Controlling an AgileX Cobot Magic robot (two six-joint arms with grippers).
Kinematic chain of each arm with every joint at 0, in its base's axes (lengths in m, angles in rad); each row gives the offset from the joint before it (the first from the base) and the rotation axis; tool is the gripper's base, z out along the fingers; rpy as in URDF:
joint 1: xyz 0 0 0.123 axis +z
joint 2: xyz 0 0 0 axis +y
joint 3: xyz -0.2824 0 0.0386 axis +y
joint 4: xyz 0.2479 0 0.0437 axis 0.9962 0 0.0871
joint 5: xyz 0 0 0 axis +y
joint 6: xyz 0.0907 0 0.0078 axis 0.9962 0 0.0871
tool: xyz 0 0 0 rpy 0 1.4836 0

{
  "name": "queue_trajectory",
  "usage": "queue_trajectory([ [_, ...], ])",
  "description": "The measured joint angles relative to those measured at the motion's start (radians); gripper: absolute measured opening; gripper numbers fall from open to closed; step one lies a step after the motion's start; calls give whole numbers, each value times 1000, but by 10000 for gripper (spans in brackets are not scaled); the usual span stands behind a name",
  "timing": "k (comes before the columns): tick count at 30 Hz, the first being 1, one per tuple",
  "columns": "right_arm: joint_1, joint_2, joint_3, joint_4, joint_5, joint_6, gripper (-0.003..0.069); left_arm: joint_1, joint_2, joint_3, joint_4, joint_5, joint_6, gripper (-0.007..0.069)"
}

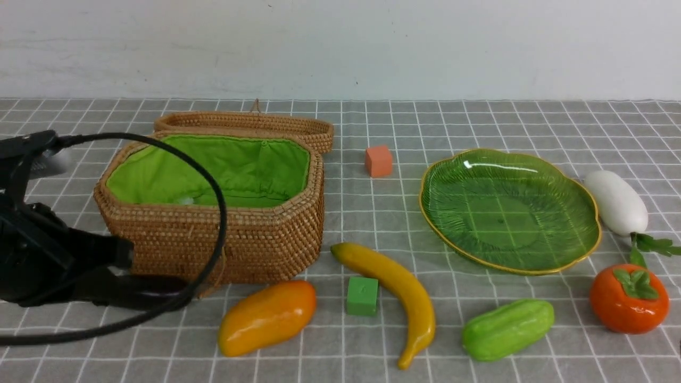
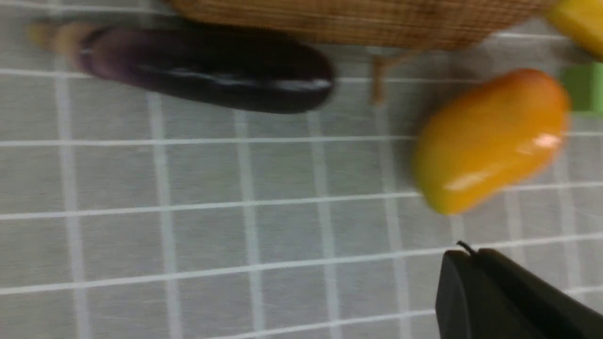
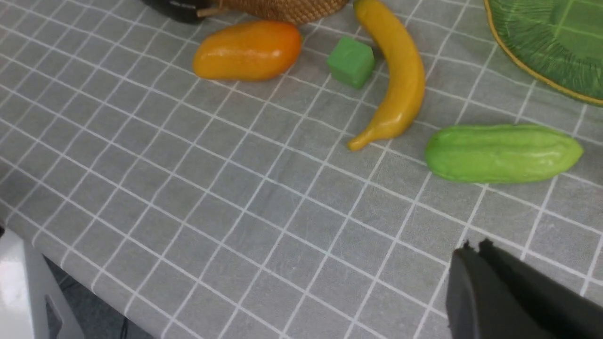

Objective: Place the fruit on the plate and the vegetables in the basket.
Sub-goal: Use the left arm to grab an eggplant and put it into the left basket

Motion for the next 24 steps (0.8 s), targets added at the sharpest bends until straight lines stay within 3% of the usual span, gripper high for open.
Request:
queue_trajectory([
  [4, 0, 3, -1, 0, 1, -44, -3, 22, 56, -15, 80, 33, 183, -13],
  [7, 0, 3, -4, 0, -1, -75, 0, 74, 99, -17, 42, 80, 530, -13],
  [10, 0, 3, -4, 1, -4, -76, 1, 121, 121, -18, -1, 76, 736, -13],
  [11, 0, 3, -4, 1, -4, -76, 3, 152, 137, -21, -21, 71, 878, -13],
  [12, 0, 3, -4, 1, -4, -77, 3, 165, 143, -21, -24, 69, 917, -13],
  [13, 0, 3, -4, 2, -4, -78, 4, 192, 168, -22, -32, 62, 1047, -13],
  [16, 0, 3, -4, 7, -2, -79, 6, 223, 222, -22, -20, 21, 1170, 4],
  [19, 3, 3, -4, 11, 0, -79, 6, 229, 259, -22, 15, -66, 1198, 87],
  [24, 6, 3, -4, 16, -19, -79, 6, 229, 315, -22, 11, -225, 1274, 381],
])
